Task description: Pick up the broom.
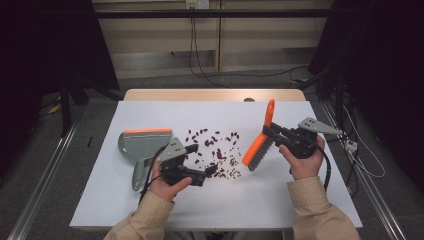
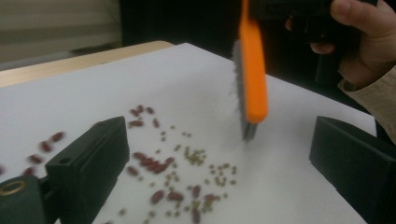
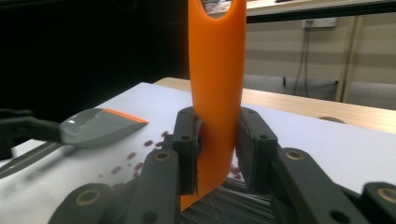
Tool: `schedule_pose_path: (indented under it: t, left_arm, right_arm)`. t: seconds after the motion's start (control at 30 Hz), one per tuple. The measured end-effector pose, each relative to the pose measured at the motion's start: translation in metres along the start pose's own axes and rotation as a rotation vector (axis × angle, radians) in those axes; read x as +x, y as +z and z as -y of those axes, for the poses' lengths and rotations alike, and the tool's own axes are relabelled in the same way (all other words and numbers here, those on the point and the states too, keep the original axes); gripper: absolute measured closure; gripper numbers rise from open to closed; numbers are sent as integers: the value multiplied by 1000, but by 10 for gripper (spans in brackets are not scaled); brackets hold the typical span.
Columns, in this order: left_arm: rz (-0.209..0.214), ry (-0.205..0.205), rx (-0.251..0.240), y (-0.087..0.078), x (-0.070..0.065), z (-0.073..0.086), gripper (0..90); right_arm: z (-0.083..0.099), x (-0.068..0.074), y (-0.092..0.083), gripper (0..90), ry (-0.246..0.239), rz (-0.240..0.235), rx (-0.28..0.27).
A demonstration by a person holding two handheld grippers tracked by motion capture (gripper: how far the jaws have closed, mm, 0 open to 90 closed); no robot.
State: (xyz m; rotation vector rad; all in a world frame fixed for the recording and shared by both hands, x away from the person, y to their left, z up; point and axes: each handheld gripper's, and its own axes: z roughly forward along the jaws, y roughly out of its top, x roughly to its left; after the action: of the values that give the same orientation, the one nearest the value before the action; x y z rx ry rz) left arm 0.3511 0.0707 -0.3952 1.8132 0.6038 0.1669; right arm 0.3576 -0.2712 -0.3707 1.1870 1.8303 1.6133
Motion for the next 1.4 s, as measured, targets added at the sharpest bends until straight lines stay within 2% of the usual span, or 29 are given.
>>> schedule_pose_path:
  t: [0.03, 0.1, 0.17, 0.23, 0.27, 0.3, 0.33, 0.37, 0.4, 0.47, 0.5, 0.63, 0.67, 0.73, 0.77, 0.8, 0.83, 0.9, 0.97, 1.03, 1.1, 1.13, 1.17, 1.2, 1.27, 1.3, 1.33, 1.37, 1.4]
  left_arm:
    - [10, 9, 10, 8, -2, -1, 97]
    - [21, 6, 24, 22, -6, -3, 124]
    - [30, 12, 58, 35, -8, -4, 159]
    - [9, 15, 72, 45, -9, -4, 241]
    - [6, 25, 89, 49, -8, -5, 296]
    - [-16, 26, 95, 52, -8, -5, 343]
    - [-19, 19, 94, 55, -7, -5, 425]
    - [-11, 5, 98, 57, -6, -4, 425]
    - [-17, -1, 107, 59, -5, -3, 496]
    - [-2, -6, 123, 61, -4, -2, 622]
    - [-37, 6, 139, 58, -4, -2, 695]
    - [-57, 3, 129, 53, -2, -3, 704]
    - [-63, -3, 125, 52, -2, -4, 704]
    - [-81, -6, 120, 50, -2, -5, 705]
    - [-108, -11, 110, 48, -1, -5, 706]
    - [-108, -11, 110, 48, -1, -5, 706]
    - [-124, -12, 107, 46, 0, -5, 706]
    - [-145, -19, 96, 43, 2, -5, 706]
    - [-168, -14, 88, 40, 3, -5, 706]
    - [-186, -14, 81, 38, 3, -6, 706]
    - [-195, -11, 76, 37, 3, -6, 706]
    - [-205, -7, 74, 38, 2, -6, 706]
    - [-209, -4, 71, 38, 2, -6, 706]
    - [-209, -5, 61, 38, 1, -5, 706]
    - [-214, 3, 59, 39, -2, -5, 706]
    - [-215, 2, 53, 39, -3, -5, 706]
    - [-219, 8, 51, 39, -5, -5, 706]
    - [-234, 17, 47, 39, -6, -5, 705]
    - [-238, 18, 41, 39, -6, -4, 705]
  right_arm:
    - [-4, 7, 6, 709, -18, -8, 0]
    - [-5, 10, 10, 710, -19, -19, 2]
    - [-6, 15, 16, 710, -13, -40, -2]
    - [-7, 20, 23, 710, -17, -54, 3]
    - [-6, 22, 26, 709, -16, -62, 9]
    - [-6, 24, 29, 709, -13, -69, 13]
    - [-4, 27, 34, 709, 3, -95, 15]
    - [-4, 27, 34, 709, 3, -95, 15]
    - [-4, 28, 36, 709, 10, -103, 19]
    - [-3, 32, 40, 708, 9, -120, 23]
    - [-3, 35, 43, 705, 9, -126, 31]
    - [-2, 36, 45, 697, 29, -144, 25]
    - [-2, 36, 46, 669, 35, -145, 19]
    - [-2, 38, 47, 553, 50, -146, 18]
    - [-1, 41, 48, 441, 53, -132, 1]
    - [-1, 41, 48, 441, 53, -132, 1]
    - [1, 45, 50, 358, 58, -111, -13]
    - [2, 47, 50, 350, 62, -95, -5]
    - [7, 51, 52, 320, 98, -74, 16]
    - [9, 52, 53, 303, 107, -63, 22]
    - [12, 58, 57, 279, 154, -36, 36]
    - [12, 58, 57, 279, 154, -36, 36]
    - [13, 60, 59, 266, 178, -31, 37]
    - [15, 64, 63, 251, 198, -4, 39]
    - [15, 67, 65, 244, 205, 0, 39]
    - [16, 72, 70, 258, 202, 18, 40]
    - [16, 72, 70, 258, 202, 18, 40]
    - [18, 77, 75, 243, 235, 9, 51]
    - [18, 77, 75, 243, 235, 9, 51]
